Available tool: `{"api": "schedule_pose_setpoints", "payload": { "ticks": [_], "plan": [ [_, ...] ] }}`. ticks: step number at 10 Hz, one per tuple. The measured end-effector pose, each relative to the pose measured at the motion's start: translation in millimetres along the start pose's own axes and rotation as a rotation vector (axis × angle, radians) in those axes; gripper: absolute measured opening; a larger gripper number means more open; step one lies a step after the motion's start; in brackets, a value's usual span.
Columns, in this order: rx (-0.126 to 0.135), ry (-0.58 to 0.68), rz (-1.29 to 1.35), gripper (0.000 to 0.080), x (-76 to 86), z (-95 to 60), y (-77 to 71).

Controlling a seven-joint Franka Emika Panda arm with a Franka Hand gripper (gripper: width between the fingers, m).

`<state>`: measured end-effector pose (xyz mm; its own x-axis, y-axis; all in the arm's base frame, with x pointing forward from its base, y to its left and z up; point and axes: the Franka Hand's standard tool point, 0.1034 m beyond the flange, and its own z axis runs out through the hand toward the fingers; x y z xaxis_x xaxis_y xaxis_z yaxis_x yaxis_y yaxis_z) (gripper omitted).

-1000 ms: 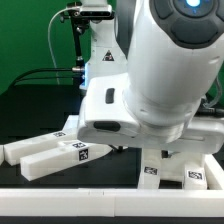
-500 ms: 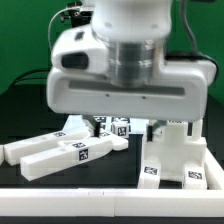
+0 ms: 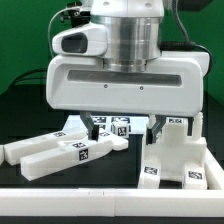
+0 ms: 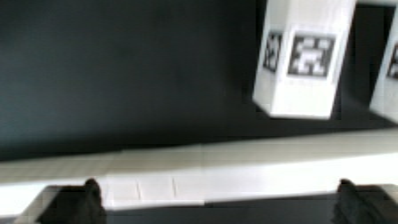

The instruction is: Assemble chair

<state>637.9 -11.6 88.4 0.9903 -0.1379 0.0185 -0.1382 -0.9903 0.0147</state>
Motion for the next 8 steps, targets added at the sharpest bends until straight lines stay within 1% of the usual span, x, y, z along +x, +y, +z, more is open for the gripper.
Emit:
{"api": "schedule_pose_setpoints", "payload": {
  "ticks": [1, 2, 3, 4, 5, 8],
  "plan": [
    [0.020, 0.003, 0.072, 0.0649, -0.8, 1.3, 15.3],
    [0.011, 0.021, 0.126, 0.0649, -5.2, 1.7, 30.4],
    [0.010, 0.009, 0.155, 0.0649, -15.3, 2.9, 43.0],
    [0.010, -0.001, 0.170, 0.0649, -20.2, 6.2, 48.3],
    [0.010, 0.000, 0.166, 0.0649, -19.3, 6.0, 46.4],
    [0.010, -0.002, 0.167, 0.0649, -20.2, 7.0, 47.2]
  ]
}}
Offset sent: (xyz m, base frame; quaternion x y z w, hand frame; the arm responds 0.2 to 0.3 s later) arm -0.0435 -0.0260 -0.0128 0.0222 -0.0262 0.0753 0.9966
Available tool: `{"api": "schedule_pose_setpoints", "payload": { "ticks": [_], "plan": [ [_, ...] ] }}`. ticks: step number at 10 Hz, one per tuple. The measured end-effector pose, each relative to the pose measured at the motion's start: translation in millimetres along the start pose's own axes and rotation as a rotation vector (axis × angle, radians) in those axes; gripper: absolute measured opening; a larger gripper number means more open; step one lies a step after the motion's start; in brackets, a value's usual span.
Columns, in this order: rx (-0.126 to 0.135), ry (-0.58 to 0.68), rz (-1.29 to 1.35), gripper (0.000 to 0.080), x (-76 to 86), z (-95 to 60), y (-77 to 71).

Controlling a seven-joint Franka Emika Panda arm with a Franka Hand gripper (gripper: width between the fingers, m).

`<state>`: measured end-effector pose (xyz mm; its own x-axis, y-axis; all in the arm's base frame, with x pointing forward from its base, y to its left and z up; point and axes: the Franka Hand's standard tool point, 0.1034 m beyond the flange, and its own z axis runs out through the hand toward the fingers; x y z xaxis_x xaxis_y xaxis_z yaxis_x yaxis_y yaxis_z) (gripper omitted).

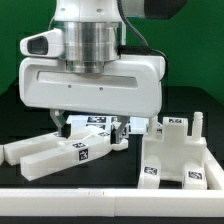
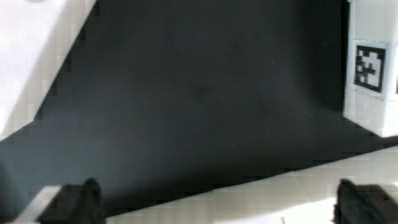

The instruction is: Assemble chair

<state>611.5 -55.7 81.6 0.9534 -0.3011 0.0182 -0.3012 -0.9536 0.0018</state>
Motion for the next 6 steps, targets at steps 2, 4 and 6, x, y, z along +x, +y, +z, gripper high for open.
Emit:
{"api": "schedule_pose_setpoints", "payload": {
  "ticks": [2, 4, 6],
  "plan": [
    [-0.016, -0.003, 0.116, 0.0649, -11.2, 7.5, 24.2],
    [-0.005, 0.018, 0.131, 0.0649, -9.7, 8.5, 39.1],
    [-0.005, 0.016, 0.125, 0.0649, -10.6, 9.1, 35.8]
  ]
}}
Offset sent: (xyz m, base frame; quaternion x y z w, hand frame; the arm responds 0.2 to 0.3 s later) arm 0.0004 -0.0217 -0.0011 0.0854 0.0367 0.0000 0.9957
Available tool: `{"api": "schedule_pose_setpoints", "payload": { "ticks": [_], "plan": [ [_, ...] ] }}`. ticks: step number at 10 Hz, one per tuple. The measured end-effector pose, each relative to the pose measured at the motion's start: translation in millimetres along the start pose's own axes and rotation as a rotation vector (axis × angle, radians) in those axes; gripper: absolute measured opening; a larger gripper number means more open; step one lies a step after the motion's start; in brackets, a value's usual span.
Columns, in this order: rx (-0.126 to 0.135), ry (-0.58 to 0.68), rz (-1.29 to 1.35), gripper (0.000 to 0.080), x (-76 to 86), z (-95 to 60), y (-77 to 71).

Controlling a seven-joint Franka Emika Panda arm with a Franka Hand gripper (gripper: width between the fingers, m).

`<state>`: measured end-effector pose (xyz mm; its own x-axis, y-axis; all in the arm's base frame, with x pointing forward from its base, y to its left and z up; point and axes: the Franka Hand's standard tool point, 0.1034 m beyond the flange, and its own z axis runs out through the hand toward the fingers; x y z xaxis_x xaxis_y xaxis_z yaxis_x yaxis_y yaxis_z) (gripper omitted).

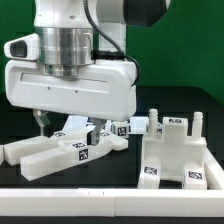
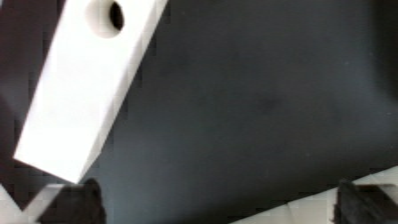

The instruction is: Assemble chair

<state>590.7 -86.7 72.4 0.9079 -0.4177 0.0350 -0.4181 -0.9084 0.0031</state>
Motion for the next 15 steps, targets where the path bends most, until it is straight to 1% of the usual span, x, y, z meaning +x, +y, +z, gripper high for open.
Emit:
{"api": "schedule_pose_setpoints", "payload": {
  "ticks": [2, 3, 4, 5, 6, 7, 8, 10, 15],
  "plan": [
    [-0.001, -0.002, 0.002, 0.0649, -0.6, 1.1, 1.0],
    [0.005, -0.004, 0.070, 0.0649, -4.4, 4.9, 5.6],
    [0.005, -0.018, 0.142, 0.0649, -11.7, 9.3, 15.1],
    [0.011, -0.025, 0.221, 0.0649, -19.6, 15.6, 26.2],
    [0.012, -0.024, 0.235, 0.0649, -20.9, 19.6, 32.2],
    [0.013, -0.021, 0.252, 0.0649, -18.9, 22.3, 38.0],
    [0.016, -0.022, 0.280, 0.0649, -22.4, 30.6, 42.2],
    [0.007, -0.036, 0.284, 0.0649, -28.5, 38.1, 42.5],
    [0.004, -0.043, 0.314, 0.0649, -31.8, 42.2, 43.6]
  ]
}}
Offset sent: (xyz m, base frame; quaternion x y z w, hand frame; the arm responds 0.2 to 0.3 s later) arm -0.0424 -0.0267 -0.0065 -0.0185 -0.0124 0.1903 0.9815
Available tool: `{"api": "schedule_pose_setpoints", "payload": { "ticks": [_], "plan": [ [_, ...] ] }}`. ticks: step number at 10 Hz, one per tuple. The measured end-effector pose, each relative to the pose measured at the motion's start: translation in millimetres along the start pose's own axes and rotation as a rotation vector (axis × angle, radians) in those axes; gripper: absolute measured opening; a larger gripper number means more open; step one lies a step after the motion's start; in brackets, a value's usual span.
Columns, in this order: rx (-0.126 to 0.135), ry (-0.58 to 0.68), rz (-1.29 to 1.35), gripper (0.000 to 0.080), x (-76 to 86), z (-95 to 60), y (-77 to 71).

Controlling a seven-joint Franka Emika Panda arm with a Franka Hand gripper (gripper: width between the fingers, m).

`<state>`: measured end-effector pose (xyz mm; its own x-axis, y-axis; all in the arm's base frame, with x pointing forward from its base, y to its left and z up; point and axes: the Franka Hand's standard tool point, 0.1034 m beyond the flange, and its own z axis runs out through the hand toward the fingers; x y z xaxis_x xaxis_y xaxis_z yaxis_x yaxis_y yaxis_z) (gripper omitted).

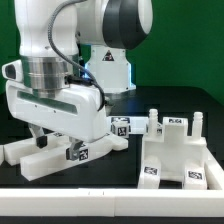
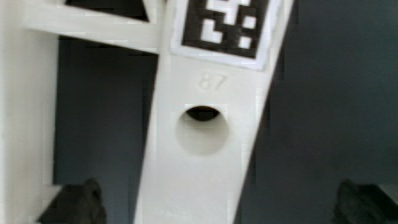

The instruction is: Assemble chair

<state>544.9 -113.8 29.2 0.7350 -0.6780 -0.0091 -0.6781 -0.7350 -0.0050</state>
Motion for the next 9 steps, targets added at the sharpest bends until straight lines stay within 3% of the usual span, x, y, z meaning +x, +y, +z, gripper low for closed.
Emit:
{"api": "schedule_pose_setpoints", "payload": {
  "ticks": [2, 7, 9],
  "plan": [
    [-0.008, -0.021, 0.128, 0.0649, -9.4, 11.8, 6.6],
    [-0.023, -0.014, 0.213, 0.0649, -28.5, 24.8, -5.3],
    [-0.023, -0.014, 0.213, 0.0417, -28.6, 24.9, -5.4]
  ]
}}
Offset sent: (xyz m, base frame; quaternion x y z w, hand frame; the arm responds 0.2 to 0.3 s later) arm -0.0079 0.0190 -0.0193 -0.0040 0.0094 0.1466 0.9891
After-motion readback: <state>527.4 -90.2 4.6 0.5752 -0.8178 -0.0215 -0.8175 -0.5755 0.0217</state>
